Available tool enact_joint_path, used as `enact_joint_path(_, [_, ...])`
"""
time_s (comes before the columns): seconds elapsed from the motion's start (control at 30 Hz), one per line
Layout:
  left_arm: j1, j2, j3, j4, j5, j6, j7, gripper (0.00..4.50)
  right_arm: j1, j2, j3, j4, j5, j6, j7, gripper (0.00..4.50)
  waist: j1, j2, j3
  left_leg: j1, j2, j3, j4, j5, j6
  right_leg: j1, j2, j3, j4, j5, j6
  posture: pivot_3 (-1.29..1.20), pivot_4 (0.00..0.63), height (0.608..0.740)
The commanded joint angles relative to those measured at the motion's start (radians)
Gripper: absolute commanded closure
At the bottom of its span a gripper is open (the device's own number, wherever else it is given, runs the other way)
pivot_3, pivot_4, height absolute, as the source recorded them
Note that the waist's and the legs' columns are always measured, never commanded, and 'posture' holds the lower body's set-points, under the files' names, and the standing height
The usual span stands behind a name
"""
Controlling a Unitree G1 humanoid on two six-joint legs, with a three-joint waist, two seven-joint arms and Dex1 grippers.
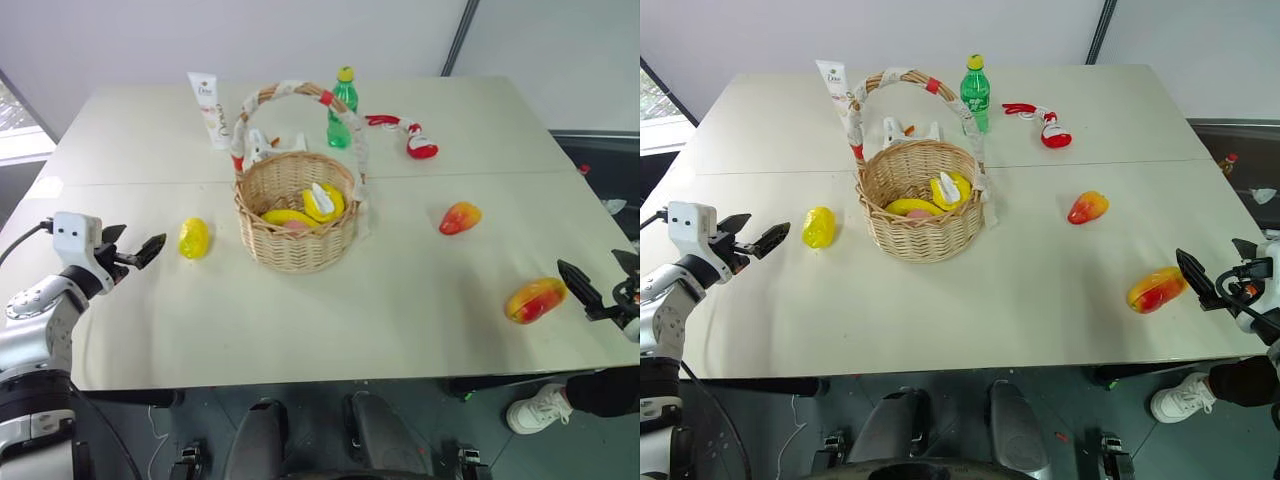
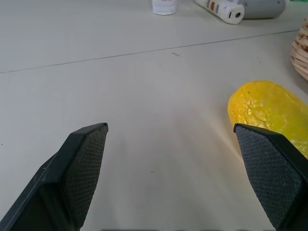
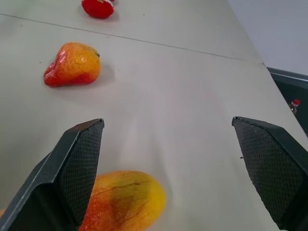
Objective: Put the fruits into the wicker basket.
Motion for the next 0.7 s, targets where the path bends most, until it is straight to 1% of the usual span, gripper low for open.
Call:
enact_joint_path(0.03, [-0.009, 0.009, 0.02, -0.034, -0.007, -0.013, -0.004, 0.0, -0.01, -0.016, -0.006, -0.002, 0.002, -0.02, 0.001, 0.05, -0.001, 0.0, 0.0, 0.0, 0.0, 0.0, 0.0, 0.0, 0.0, 0.0, 0.0, 0.0, 0.0, 0.0, 0.0, 0.0, 0.15, 0.74])
enact_joint_path(0.33, [-0.001, 0.002, 0.016, -0.085, -0.032, 0.031, -0.014, 0.0, -0.038, -0.028, 0.028, -0.035, 0.004, -0.011, 0.006, 0.05, -0.001, 0.0, 0.0, 0.0, 0.0, 0.0, 0.0, 0.0, 0.0, 0.0, 0.0, 0.0, 0.0, 0.0, 0.0, 0.0, 0.15, 0.74])
enact_joint_path(0.5, [-0.02, -0.002, 0.01, -0.159, -0.069, 0.108, -0.011, 0.0, -0.087, -0.05, 0.097, -0.152, 0.053, 0.047, 0.033, 0.05, -0.004, 0.0, 0.0, 0.0, 0.0, 0.0, 0.0, 0.0, 0.0, 0.0, 0.0, 0.0, 0.001, 0.0, 0.0, 0.0, 0.15, 0.74])
enact_joint_path(0.6, [-0.043, -0.005, -0.032, -0.237, -0.067, 0.177, 0.016, 0.0, -0.122, -0.073, 0.16, -0.281, 0.132, 0.12, 0.056, 0.05, -0.002, 0.0, 0.0, 0.0, 0.0, -0.002, 0.0, 0.0, 0.0, 0.0, 0.0, 0.0, 0.001, 0.0, 0.0, 0.0, 0.15, 0.74])
enact_joint_path(0.7, [-0.091, -0.016, -0.087, -0.285, -0.04, 0.249, 0.066, 0.0, -0.171, -0.08, 0.258, -0.397, 0.185, 0.185, 0.049, 0.05, 0.0, 0.0, 0.0, 0.0, 0.0, -0.003, 0.001, 0.0, 0.0, 0.001, 0.0, -0.001, 0.001, 0.0, 0.0, 0.0, 0.15, 0.74])
